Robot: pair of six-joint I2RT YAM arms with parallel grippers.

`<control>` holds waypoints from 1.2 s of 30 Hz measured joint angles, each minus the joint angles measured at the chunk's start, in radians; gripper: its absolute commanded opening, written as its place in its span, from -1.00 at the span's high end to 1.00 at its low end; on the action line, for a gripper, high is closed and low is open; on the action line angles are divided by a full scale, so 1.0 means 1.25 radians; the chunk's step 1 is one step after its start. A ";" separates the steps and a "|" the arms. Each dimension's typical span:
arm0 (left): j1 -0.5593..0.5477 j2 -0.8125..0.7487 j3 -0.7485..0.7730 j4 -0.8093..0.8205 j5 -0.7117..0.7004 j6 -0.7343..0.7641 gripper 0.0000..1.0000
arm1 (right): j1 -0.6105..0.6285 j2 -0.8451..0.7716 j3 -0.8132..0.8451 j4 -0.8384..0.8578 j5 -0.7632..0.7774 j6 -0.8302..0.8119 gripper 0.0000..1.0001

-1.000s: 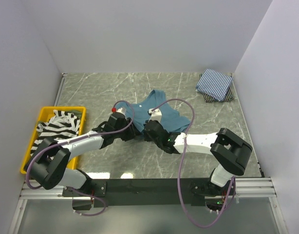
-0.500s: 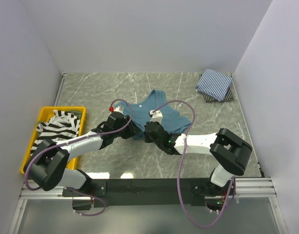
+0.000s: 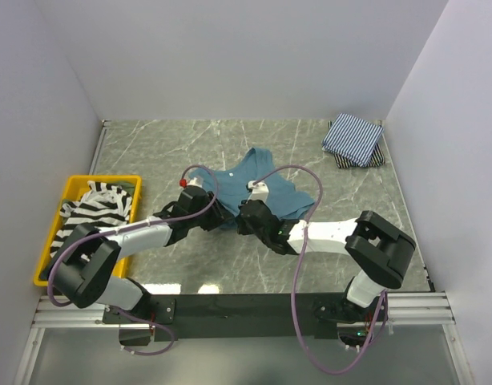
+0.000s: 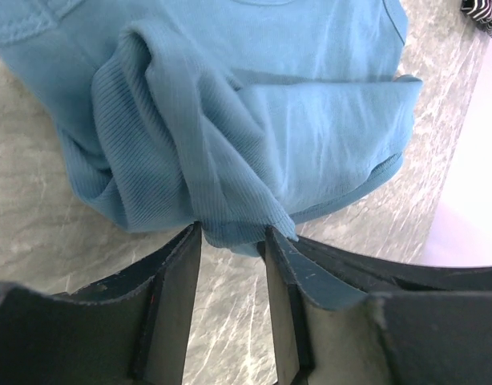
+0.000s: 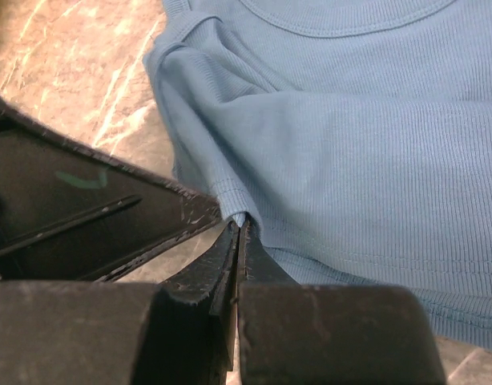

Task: Fold and stack the tank tops
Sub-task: Flatten the tank top out

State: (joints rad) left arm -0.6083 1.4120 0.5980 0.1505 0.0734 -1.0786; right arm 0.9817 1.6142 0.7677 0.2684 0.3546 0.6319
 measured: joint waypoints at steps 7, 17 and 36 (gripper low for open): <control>-0.004 0.002 -0.018 0.020 -0.008 -0.031 0.14 | -0.043 -0.006 -0.043 0.047 -0.072 0.037 1.00; -0.005 0.021 -0.021 0.059 -0.015 -0.042 0.22 | -0.076 -0.036 -0.069 0.079 -0.137 0.064 1.00; -0.016 -0.014 -0.021 0.052 -0.015 -0.056 0.34 | -0.076 -0.037 -0.075 0.093 -0.150 0.065 1.00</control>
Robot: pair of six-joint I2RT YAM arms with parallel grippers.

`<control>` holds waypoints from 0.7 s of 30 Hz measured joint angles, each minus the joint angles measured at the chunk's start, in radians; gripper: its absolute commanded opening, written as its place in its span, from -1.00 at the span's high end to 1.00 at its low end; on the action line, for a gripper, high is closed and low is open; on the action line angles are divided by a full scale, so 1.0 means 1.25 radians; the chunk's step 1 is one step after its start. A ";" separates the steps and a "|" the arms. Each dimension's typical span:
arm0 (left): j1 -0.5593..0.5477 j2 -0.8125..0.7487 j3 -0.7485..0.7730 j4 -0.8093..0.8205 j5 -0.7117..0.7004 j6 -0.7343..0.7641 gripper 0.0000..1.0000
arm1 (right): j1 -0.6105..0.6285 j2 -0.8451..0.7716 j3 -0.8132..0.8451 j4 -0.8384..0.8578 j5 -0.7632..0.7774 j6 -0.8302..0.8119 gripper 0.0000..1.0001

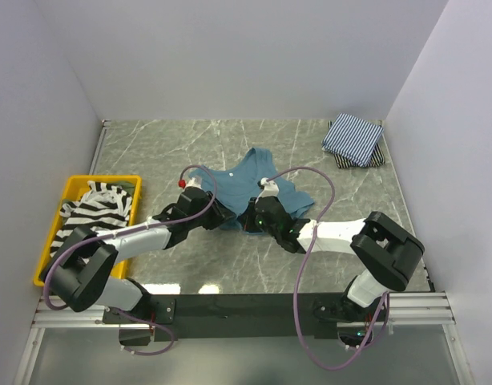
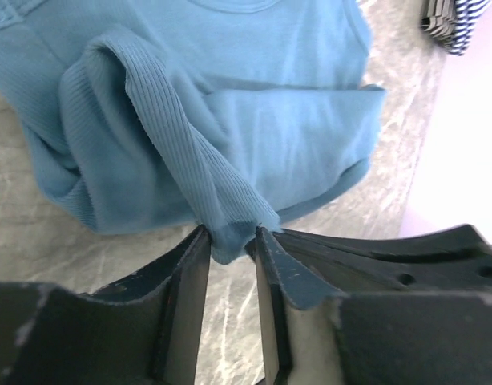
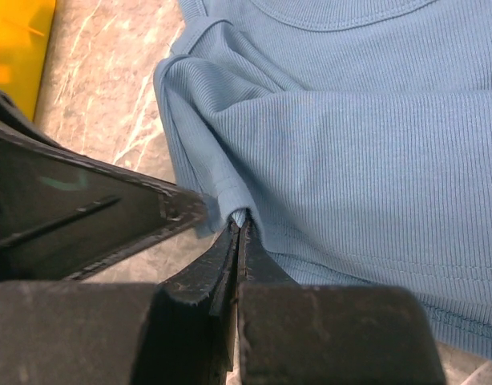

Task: Fold and stack the tank tops
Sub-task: Flatten the tank top out

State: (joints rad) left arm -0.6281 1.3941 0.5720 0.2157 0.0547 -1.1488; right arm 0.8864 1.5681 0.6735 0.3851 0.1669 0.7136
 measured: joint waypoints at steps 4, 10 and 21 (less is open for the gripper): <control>0.000 -0.017 0.000 0.000 0.000 -0.002 0.45 | -0.001 0.000 -0.010 0.009 0.000 0.000 1.00; 0.000 -0.019 0.000 0.000 0.000 -0.013 0.32 | -0.002 -0.007 -0.021 0.014 0.000 0.000 1.00; 0.000 0.012 0.000 0.005 0.001 -0.016 0.18 | -0.002 -0.014 -0.022 0.015 0.000 -0.001 1.00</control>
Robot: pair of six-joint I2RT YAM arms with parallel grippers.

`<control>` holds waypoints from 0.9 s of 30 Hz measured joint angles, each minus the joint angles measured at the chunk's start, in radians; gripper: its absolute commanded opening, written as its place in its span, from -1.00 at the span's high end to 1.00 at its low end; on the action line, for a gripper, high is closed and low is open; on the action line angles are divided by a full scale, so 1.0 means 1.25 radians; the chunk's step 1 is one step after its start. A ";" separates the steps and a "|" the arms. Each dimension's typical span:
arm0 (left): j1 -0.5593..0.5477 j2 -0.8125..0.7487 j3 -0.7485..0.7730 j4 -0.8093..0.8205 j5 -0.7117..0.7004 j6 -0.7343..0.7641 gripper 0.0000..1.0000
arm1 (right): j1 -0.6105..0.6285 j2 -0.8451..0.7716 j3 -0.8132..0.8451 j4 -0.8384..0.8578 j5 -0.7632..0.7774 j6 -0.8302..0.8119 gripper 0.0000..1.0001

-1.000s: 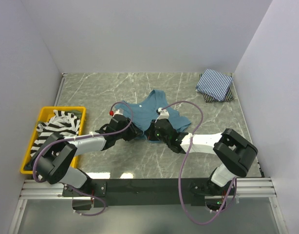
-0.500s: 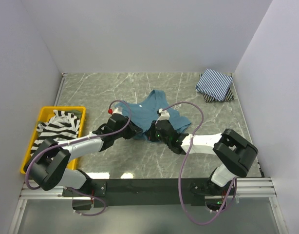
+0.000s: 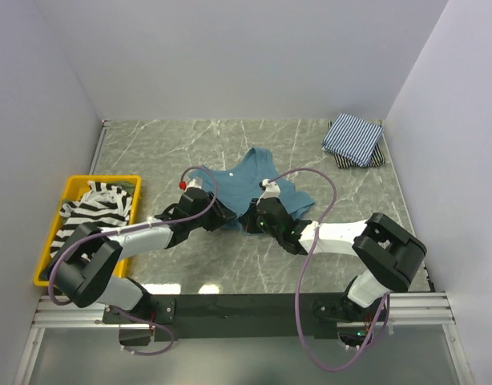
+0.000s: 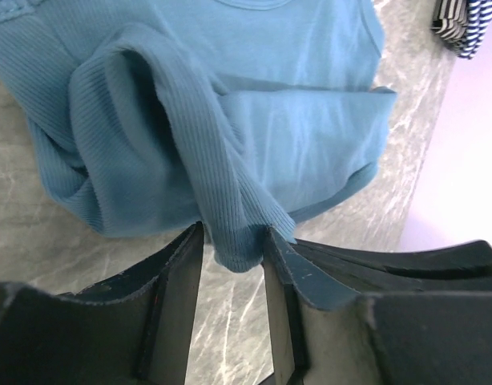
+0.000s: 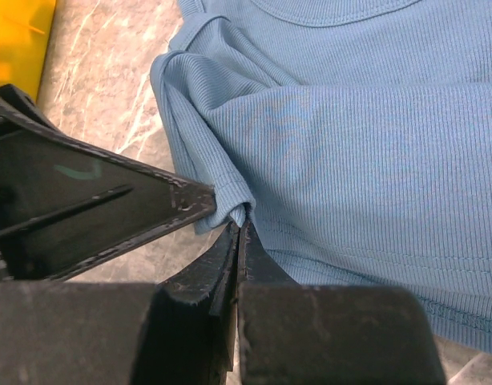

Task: Fold and stack the tank tops
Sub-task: Flatten the tank top out

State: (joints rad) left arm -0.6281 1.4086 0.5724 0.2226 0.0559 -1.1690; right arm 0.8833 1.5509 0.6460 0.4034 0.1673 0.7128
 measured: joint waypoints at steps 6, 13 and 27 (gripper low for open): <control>0.000 0.020 0.002 0.002 0.000 0.000 0.33 | 0.000 0.000 0.000 0.000 0.000 0.000 1.00; 0.000 0.022 0.015 0.004 0.000 -0.002 0.49 | 0.000 0.000 0.000 0.000 0.000 0.000 1.00; 0.009 -0.151 -0.019 -0.078 -0.044 -0.005 0.99 | 0.015 -0.001 -0.018 -0.006 0.002 0.006 0.44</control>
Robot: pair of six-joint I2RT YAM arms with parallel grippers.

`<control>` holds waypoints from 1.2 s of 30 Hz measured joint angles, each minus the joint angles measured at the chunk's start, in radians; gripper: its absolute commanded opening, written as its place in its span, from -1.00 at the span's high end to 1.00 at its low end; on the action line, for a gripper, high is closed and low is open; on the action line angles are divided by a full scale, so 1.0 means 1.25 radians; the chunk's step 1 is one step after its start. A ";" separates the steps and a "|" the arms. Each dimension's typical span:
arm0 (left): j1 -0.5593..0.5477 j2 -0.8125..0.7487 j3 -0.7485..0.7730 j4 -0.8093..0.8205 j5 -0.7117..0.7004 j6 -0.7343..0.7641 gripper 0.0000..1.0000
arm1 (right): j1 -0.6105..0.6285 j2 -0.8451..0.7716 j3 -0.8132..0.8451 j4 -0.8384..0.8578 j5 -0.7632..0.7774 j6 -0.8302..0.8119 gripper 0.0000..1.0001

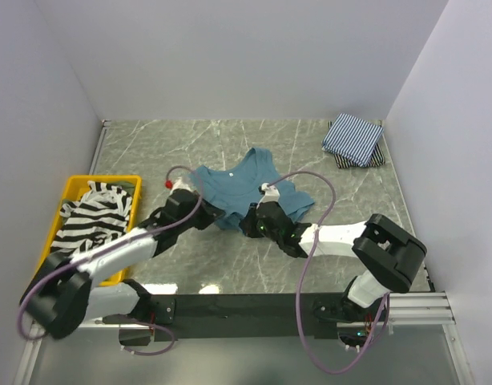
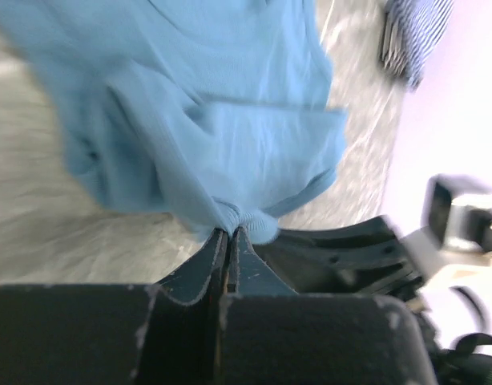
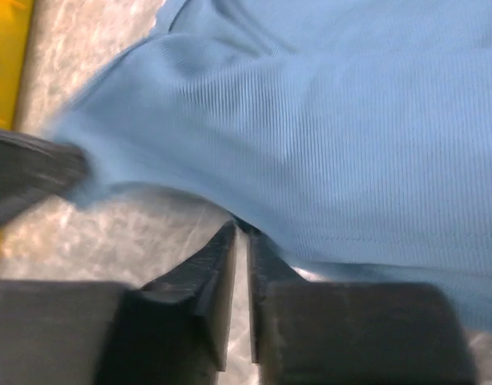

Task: Fold and stack the tank tops
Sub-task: Flatten the tank top out

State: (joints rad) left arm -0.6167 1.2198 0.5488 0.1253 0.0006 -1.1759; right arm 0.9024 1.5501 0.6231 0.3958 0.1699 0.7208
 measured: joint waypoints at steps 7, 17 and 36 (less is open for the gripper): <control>0.085 -0.293 -0.112 -0.160 -0.090 -0.027 0.99 | -0.012 -0.146 -0.067 -0.118 0.028 0.033 -0.11; 0.151 -0.497 -0.128 -0.376 -0.196 -0.047 0.99 | -0.303 -0.400 -0.191 -0.287 0.062 0.091 0.03; 0.167 -0.475 -0.128 -0.409 -0.201 -0.045 0.99 | -0.354 -0.266 -0.234 -0.176 -0.060 0.106 0.11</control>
State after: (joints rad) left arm -0.4076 0.6266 0.3882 -0.3855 -0.2504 -1.2320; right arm 0.4599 1.2175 0.3305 0.1757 0.0948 0.8528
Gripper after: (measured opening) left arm 0.022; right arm 0.433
